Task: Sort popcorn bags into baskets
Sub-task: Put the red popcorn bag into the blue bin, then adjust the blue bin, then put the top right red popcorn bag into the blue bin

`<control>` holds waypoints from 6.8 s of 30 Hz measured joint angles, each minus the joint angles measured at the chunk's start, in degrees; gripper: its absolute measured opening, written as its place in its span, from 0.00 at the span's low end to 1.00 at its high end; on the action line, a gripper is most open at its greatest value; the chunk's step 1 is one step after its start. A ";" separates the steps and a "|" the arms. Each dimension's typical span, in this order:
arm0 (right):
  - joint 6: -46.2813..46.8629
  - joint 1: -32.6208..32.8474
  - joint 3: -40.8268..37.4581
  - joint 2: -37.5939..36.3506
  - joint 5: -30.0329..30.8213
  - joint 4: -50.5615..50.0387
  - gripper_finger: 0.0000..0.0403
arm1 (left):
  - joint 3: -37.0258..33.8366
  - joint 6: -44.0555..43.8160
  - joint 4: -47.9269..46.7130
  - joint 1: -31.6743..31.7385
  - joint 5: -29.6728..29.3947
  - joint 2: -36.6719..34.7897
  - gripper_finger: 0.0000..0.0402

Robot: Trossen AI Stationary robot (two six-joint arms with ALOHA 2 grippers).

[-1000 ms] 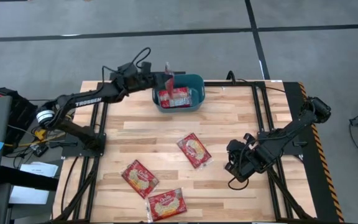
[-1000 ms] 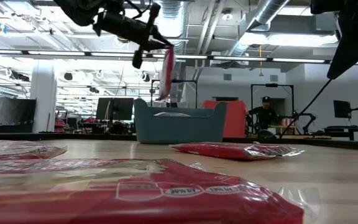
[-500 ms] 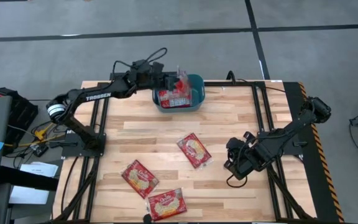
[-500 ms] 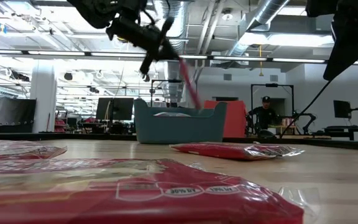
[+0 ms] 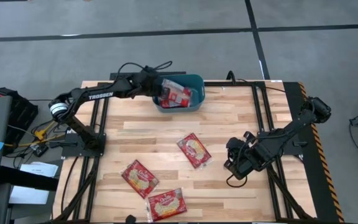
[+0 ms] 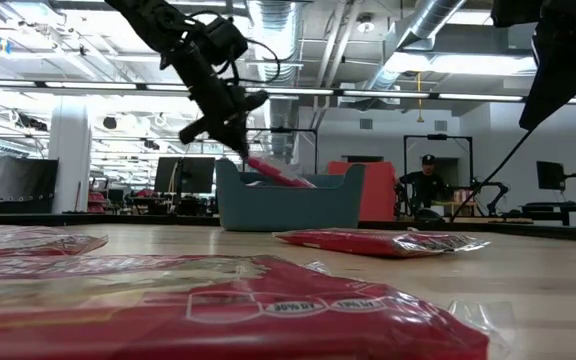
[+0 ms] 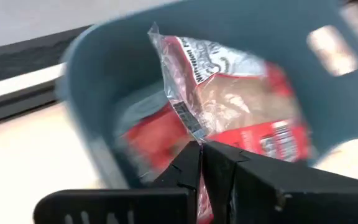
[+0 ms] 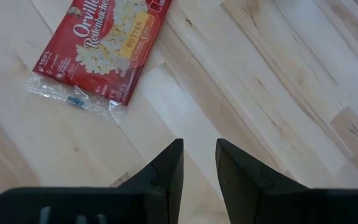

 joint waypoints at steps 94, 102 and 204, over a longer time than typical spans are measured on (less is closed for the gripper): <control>-1.44 -2.62 0.00 0.01 2.67 -1.03 0.29 | 2.58 53.25 10.25 -11.30 -0.85 14.69 0.00; -1.53 -2.62 0.00 -0.01 2.62 -0.35 0.29 | 18.07 43.65 -6.10 -11.19 2.00 11.63 0.00; -29.35 -20.13 -17.00 -4.12 -10.80 49.12 0.07 | -3.27 -15.01 29.69 -20.16 40.88 15.59 0.00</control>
